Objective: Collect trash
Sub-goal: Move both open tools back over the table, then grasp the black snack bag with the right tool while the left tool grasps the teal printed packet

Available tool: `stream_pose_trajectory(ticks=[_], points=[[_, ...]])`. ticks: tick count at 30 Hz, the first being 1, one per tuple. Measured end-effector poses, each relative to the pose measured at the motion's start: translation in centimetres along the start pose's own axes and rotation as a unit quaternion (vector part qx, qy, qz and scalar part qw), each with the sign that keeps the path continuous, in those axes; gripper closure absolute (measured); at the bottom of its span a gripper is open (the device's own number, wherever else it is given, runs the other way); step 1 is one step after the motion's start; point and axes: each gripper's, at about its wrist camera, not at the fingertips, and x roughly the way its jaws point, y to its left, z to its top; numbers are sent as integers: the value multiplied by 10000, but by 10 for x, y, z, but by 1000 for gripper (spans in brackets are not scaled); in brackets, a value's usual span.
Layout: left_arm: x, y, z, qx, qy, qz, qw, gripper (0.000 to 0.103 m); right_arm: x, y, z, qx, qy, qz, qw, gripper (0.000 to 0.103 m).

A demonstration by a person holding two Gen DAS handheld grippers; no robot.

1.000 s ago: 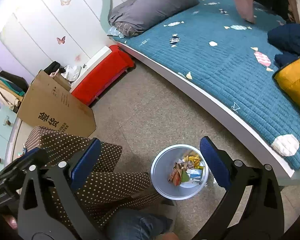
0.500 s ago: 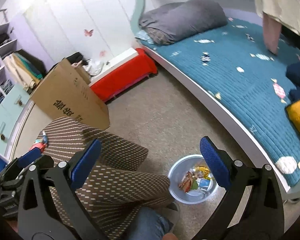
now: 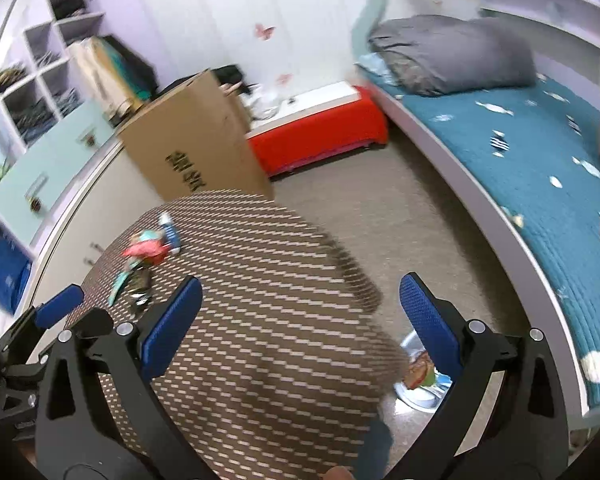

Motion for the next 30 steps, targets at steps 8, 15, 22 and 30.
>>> stream_pose_trajectory(ticks=[8,15,22,30], points=[[-18,87,-13,-338,-119,612,9975,11,50,86,-5,-651,414,305,9966,6],[-11,158,-26,-652,-2,1000,9928,11,108,150,-17,-1244,894,438,9872,6],[11,198,-35,-682,190,1255,9896,11,159,199,-34,-1891,1218,421,9735,8],[50,203,-24,-320,466,1129,9920,11,165,207,-43,-2469,1074,264,9627,77]])
